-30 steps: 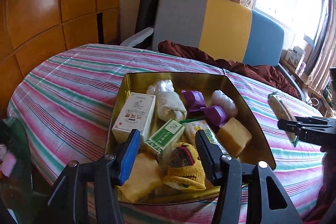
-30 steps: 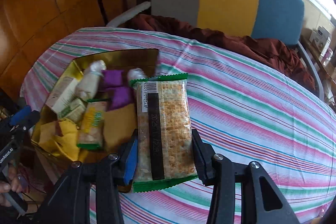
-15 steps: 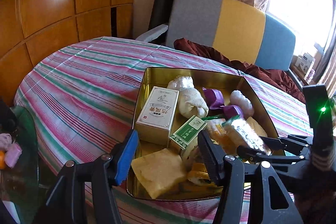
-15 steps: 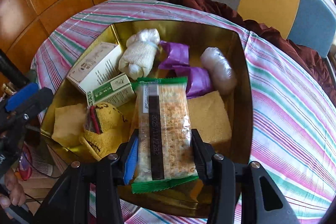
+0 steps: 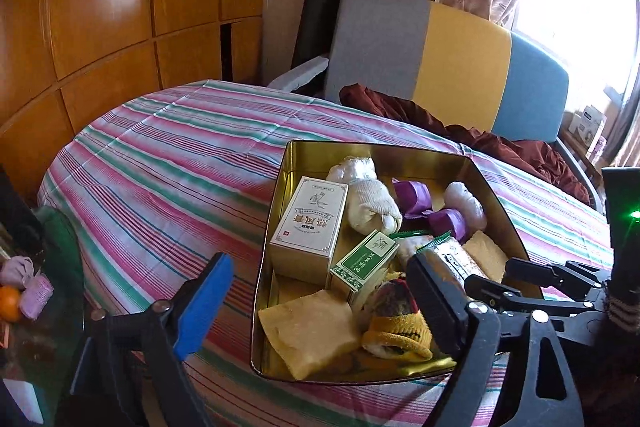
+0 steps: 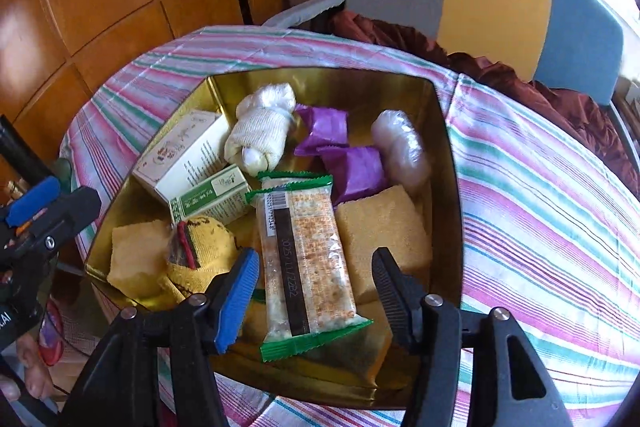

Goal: Organize objects

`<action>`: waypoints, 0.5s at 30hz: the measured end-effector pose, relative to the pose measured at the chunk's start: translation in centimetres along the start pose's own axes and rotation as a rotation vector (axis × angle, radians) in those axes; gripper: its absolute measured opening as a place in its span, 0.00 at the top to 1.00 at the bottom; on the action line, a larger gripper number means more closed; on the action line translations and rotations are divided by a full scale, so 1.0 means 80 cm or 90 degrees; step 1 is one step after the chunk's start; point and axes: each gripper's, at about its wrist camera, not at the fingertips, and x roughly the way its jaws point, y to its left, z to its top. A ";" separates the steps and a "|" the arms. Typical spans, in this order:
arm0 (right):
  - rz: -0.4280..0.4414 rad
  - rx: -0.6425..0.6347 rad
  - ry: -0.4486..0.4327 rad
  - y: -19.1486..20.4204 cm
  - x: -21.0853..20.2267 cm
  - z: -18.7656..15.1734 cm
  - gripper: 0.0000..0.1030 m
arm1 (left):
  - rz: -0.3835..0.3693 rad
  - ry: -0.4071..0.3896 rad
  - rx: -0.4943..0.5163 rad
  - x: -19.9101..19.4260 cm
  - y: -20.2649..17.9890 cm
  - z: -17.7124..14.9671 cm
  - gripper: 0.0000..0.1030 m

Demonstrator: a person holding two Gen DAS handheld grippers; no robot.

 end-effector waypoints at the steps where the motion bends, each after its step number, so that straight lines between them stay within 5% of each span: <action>1: -0.005 0.004 -0.010 -0.001 -0.005 -0.001 0.42 | 0.000 -0.004 0.000 -0.003 -0.001 0.000 0.04; 15: -0.070 0.033 -0.087 -0.010 -0.055 -0.026 0.41 | 0.058 -0.032 0.000 -0.028 -0.026 -0.010 0.00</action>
